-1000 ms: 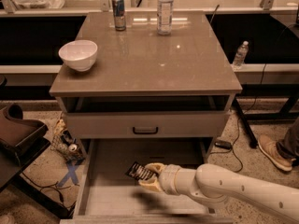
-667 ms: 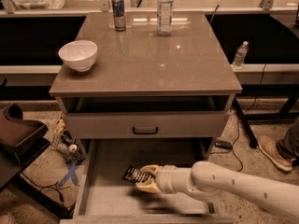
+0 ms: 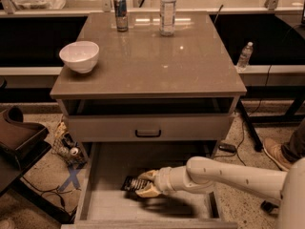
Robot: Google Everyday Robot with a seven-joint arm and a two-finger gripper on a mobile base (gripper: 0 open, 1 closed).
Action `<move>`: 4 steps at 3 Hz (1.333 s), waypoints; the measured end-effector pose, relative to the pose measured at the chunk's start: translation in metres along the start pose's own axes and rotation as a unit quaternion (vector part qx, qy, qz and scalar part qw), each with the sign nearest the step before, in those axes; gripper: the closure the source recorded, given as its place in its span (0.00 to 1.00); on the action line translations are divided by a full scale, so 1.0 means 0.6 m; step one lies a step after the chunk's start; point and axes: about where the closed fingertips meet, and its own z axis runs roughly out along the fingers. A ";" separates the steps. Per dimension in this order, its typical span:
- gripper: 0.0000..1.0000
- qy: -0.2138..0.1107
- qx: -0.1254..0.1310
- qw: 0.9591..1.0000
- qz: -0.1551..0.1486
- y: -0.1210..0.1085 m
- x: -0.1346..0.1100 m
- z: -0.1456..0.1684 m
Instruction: Place rxbar chocolate into middle drawer
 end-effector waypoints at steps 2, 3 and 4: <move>0.63 0.002 -0.011 1.000 -0.002 0.003 0.001 0.010; 0.39 0.001 -0.013 1.000 -0.002 0.005 0.000 0.013; 0.17 0.001 -0.014 1.000 -0.003 0.007 -0.001 0.015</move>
Offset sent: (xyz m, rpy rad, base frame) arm -0.0004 0.0035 -0.0034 -0.0031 0.0065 0.0180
